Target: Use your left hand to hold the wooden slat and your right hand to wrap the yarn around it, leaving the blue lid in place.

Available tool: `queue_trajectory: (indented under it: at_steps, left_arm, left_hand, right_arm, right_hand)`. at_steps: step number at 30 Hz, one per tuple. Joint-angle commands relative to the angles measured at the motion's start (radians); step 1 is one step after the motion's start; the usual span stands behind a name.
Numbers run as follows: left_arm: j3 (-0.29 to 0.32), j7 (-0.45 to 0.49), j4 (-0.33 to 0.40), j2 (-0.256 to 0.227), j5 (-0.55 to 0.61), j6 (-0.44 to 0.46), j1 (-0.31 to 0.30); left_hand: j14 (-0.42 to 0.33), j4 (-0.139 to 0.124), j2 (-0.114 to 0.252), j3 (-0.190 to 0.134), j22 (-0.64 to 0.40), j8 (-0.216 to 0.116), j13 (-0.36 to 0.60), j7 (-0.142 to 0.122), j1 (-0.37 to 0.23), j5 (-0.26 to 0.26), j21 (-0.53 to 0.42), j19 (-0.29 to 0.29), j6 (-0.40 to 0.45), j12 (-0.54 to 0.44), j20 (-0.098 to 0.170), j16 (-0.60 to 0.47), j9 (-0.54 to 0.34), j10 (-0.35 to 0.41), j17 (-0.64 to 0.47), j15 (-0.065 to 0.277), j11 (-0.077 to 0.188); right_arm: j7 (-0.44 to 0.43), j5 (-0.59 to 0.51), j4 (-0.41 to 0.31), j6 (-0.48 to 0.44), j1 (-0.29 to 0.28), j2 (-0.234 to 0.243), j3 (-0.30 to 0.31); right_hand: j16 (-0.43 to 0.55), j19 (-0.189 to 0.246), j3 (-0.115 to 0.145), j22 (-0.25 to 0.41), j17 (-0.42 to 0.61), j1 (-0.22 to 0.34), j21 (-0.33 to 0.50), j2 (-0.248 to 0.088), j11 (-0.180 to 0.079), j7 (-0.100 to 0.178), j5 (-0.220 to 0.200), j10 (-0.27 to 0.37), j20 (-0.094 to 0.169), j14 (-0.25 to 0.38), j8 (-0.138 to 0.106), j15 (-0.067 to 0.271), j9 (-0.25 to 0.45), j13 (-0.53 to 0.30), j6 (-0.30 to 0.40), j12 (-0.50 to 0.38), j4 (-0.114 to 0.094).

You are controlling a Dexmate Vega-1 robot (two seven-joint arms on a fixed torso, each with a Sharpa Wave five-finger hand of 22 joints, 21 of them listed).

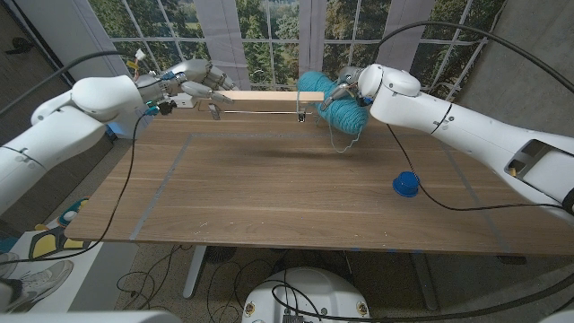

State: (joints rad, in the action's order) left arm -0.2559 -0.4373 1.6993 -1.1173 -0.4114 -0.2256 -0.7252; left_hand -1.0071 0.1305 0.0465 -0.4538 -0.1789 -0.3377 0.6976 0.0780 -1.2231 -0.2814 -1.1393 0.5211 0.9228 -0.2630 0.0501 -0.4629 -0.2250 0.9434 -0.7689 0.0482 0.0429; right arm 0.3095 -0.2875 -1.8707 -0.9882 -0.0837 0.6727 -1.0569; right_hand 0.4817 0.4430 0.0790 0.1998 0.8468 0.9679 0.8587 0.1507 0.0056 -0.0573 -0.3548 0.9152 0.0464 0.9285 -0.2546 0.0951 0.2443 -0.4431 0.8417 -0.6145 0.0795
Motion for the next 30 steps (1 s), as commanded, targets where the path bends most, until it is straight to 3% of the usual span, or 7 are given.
queue_trajectory:
  at_steps: [1,19,30]
  left_arm:
    - [0.005,0.004,0.018,-0.038,0.022,0.024,-0.023]
    - [-0.029,-0.042,0.002,-0.039,0.040,0.041,0.008]
    - [-0.053,-0.008,0.029,-0.042,0.119,0.084,0.029]
  left_hand:
    - [-0.120,-0.008,0.084,-0.002,-0.002,-0.011,0.004,-0.075,-0.056,-0.008,-0.005,-0.006,0.133,-0.005,0.080,-0.001,-0.126,0.062,-0.005,0.177,0.047]
    - [-0.121,-0.006,0.084,-0.002,-0.001,-0.007,0.006,-0.072,-0.059,-0.008,-0.009,-0.009,0.134,0.003,0.078,0.004,-0.128,0.064,-0.010,0.177,0.048]
    - [-0.120,-0.006,0.084,-0.001,-0.001,-0.007,0.010,-0.072,-0.060,-0.008,-0.011,-0.011,0.136,0.006,0.078,0.007,-0.133,0.065,-0.013,0.177,0.048]
  right_arm:
    - [-0.028,-0.069,-0.047,0.017,0.028,-0.017,-0.013]
    - [-0.014,-0.216,-0.123,0.050,0.036,-0.036,-0.007]
    - [0.037,-0.276,-0.142,0.076,0.041,-0.051,0.009]
  right_hand:
    - [0.000,-0.004,0.003,0.001,0.004,0.320,0.009,-0.321,-0.054,0.150,0.000,0.080,0.058,-0.041,0.001,0.123,0.002,-0.006,0.192,-0.009,-0.006]
    - [-0.007,-0.004,0.002,-0.002,0.005,0.324,0.016,-0.319,-0.061,0.161,0.001,0.078,0.063,-0.039,0.007,0.124,0.002,-0.014,0.194,-0.011,-0.010]
    - [-0.014,-0.005,-0.002,-0.003,0.004,0.324,0.020,-0.317,-0.069,0.166,0.001,0.075,0.066,-0.040,0.010,0.124,0.002,-0.019,0.193,-0.011,-0.014]
